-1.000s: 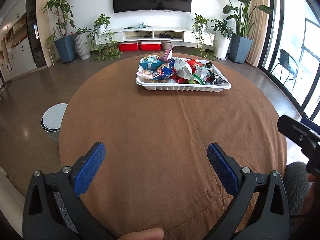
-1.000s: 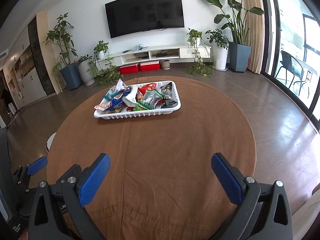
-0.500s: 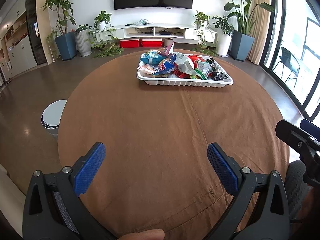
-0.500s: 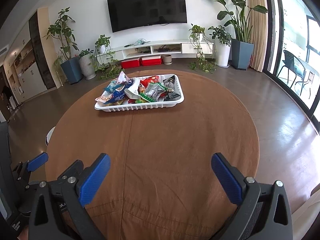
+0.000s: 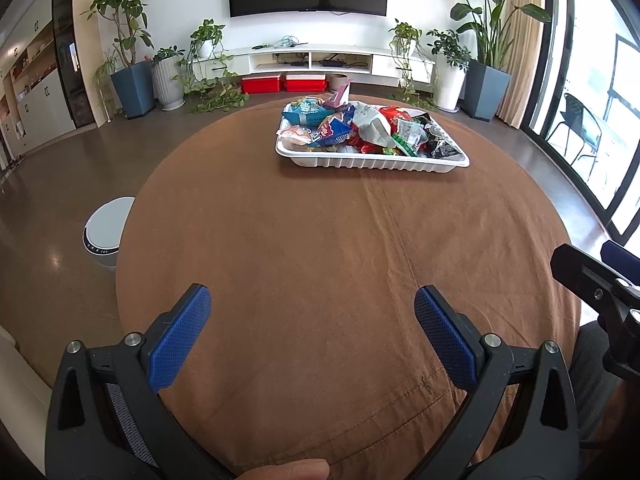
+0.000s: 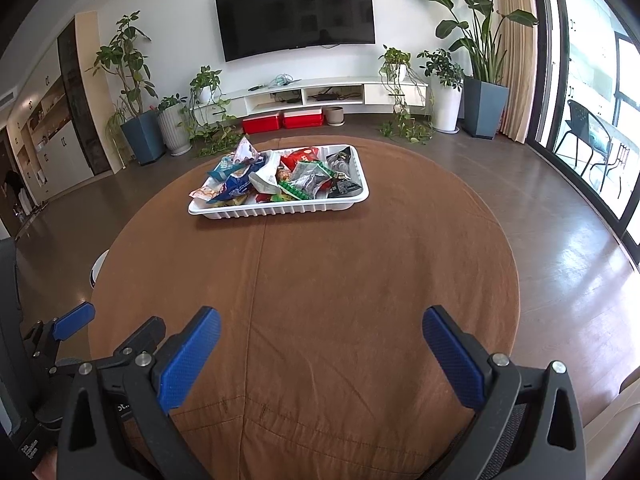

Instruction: Organize snacks

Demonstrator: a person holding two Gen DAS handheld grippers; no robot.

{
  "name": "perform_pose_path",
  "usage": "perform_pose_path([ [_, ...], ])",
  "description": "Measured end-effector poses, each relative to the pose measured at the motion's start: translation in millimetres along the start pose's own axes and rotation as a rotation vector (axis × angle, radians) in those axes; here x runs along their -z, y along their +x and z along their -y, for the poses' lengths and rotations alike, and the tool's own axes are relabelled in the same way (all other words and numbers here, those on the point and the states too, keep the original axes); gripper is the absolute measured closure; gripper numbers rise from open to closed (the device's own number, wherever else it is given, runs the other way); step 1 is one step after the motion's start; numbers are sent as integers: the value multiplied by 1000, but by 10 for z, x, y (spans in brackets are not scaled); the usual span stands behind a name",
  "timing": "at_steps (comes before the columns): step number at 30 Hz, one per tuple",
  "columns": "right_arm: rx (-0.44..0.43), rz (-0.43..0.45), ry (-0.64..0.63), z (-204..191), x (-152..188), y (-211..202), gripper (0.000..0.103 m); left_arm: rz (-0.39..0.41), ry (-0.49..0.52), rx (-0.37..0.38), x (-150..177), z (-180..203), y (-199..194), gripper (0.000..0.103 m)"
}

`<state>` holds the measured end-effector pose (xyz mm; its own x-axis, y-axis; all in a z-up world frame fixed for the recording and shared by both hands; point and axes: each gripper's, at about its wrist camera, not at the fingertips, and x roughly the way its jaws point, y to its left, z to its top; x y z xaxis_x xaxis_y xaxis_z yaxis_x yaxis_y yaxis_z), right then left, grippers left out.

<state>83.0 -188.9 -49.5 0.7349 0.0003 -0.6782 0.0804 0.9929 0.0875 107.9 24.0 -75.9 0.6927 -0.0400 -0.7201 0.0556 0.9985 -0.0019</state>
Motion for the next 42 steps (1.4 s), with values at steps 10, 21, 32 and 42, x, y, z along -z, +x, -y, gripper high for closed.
perform_pose_path([
  [10, -1, -6, -1, 7, 23, 18, 0, 0, 1, -1, 1, 2, 1, 0],
  [21, 0, -7, -1, 7, 18, 6, 0, 0, 2, -1, 1, 7, 1, 0],
  [32, 0, -9, -1, 7, 3, -7, 0, 0, 1, 0, 2, 9, 1, 0],
  [42, -1, -10, -1, 14, 8, -9, 0, 0, 3, 1, -4, 10, 14, 0],
])
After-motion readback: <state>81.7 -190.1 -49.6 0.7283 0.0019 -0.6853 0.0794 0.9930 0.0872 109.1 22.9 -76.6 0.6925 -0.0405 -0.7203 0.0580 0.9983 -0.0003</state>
